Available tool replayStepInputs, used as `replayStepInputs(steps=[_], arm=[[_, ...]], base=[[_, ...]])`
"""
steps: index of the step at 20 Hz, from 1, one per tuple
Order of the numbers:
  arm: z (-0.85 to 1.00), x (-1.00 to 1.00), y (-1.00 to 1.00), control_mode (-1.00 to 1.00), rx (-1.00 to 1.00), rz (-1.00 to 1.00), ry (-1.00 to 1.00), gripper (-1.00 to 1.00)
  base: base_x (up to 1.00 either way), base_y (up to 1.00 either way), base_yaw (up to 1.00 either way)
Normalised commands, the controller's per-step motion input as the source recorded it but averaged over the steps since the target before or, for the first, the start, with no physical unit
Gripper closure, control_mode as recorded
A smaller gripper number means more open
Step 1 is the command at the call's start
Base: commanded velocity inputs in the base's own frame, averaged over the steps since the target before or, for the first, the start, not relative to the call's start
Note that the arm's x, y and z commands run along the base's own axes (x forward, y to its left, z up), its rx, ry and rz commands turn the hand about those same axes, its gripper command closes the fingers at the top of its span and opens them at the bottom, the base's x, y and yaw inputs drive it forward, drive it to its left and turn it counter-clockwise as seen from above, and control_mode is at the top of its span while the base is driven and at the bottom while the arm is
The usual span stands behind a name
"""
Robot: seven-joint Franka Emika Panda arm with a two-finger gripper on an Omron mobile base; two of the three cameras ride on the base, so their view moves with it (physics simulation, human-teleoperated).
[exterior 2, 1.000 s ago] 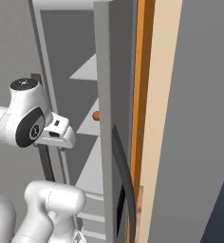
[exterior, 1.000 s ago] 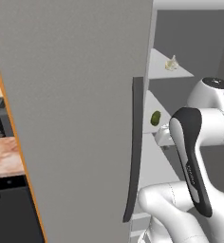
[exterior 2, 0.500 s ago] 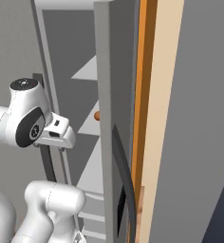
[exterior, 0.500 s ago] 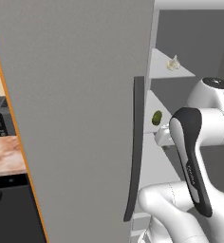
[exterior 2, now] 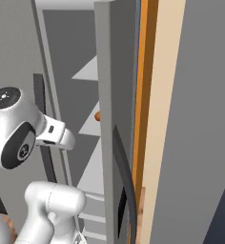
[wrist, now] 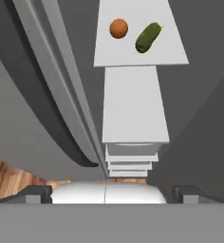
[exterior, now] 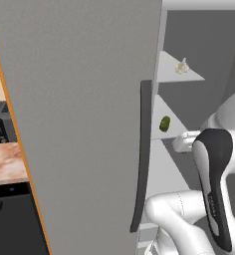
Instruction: Take the garlic, cucumber, and tangerine from the freezer and place them in the bowl on the counter.
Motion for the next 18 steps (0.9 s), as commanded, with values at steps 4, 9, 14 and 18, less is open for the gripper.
replayStepInputs(steps=[4,9,14,18], arm=[[0.59,-0.03,0.00,-1.00,-0.03,-0.17,-0.25,-1.00],[0.54,-0.03,-0.04,-1.00,-0.02,-0.17,-0.15,-1.00],[0.50,0.03,-0.18,-1.00,0.00,-0.09,-0.06,-1.00],[0.47,0.14,-0.11,-1.00,0.00,-0.08,0.00,-1.00]], base=[[0.00,0.00,0.00],[0.00,0.00,0.00],[0.00,0.00,0.00],[0.00,0.00,0.00]])
